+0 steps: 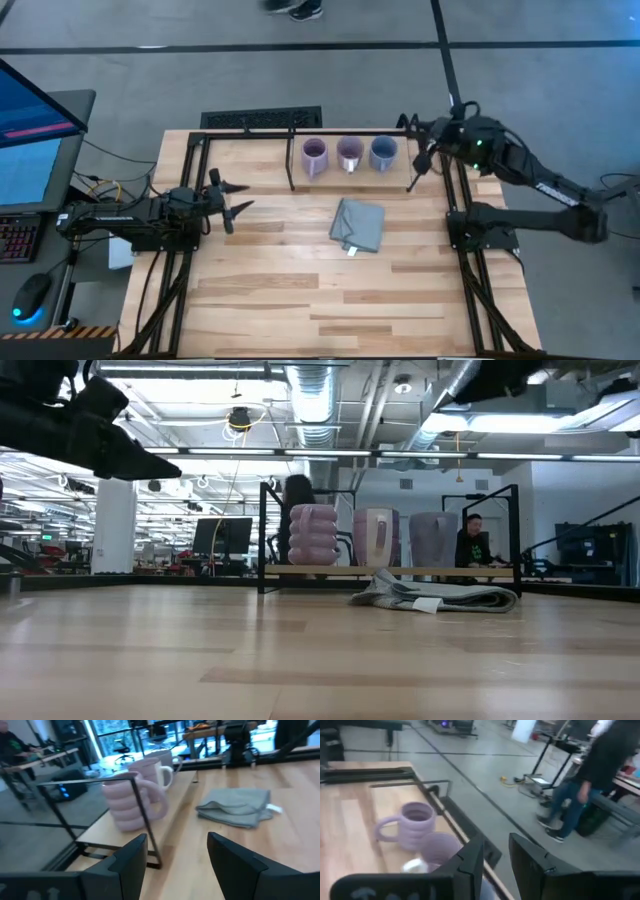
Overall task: Stack small to large cups/mugs on shelf
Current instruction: Return to Home Position
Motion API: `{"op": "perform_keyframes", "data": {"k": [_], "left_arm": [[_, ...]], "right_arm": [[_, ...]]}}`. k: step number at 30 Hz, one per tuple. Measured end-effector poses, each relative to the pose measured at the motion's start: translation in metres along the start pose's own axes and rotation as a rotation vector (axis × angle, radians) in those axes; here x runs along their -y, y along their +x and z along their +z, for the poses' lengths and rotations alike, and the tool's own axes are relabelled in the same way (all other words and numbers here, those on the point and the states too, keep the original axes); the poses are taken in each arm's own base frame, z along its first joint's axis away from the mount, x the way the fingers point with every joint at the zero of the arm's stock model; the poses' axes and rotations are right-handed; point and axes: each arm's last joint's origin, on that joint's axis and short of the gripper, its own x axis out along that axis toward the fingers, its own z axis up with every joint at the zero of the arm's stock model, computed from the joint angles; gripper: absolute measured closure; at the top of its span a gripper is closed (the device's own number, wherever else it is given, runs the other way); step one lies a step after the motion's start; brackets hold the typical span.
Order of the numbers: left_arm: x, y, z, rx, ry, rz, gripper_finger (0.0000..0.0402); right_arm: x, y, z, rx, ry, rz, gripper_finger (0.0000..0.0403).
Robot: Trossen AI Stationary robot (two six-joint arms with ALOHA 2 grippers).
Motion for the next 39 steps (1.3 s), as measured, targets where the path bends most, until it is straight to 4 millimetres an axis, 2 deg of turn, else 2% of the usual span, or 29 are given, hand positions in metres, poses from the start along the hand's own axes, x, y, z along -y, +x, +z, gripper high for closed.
{"op": "perform_keyframes", "data": {"k": [2, 7, 10, 15, 20, 31, 39], "left_arm": [[-0.001, 0.000, 0.000, -0.005, 0.012, 0.022, 0.0203], [-0.002, 0.000, 0.000, -0.011, 0.060, 0.066, 0.0203], [-0.004, 0.000, 0.003, 0.011, 0.054, 0.127, 0.0203], [-0.010, 0.000, 0.004, 0.009, 0.053, 0.230, 0.0203], [-0.015, 0.000, 0.007, 0.031, 0.048, 0.277, 0.0203], [-0.016, 0.000, 0.009, 0.063, 0.065, 0.246, 0.0203], [-0.016, 0.000, 0.010, 0.069, 0.068, 0.251, 0.0203]], "right_arm": [[0.010, -0.001, -0.007, 0.005, 0.008, -0.005, 0.0289], [0.025, 0.004, -0.024, 0.030, 0.018, 0.115, 0.0289], [0.033, 0.009, -0.032, 0.053, 0.039, 0.084, 0.0289], [0.040, 0.013, -0.056, -0.003, 0.096, 0.023, 0.0289], [0.036, 0.004, -0.076, 0.026, 0.161, -0.025, 0.0289], [0.012, -0.041, -0.108, 0.217, 0.176, -0.099, 0.0289], [0.001, -0.054, -0.125, 0.284, 0.218, -0.117, 0.0289]]}}
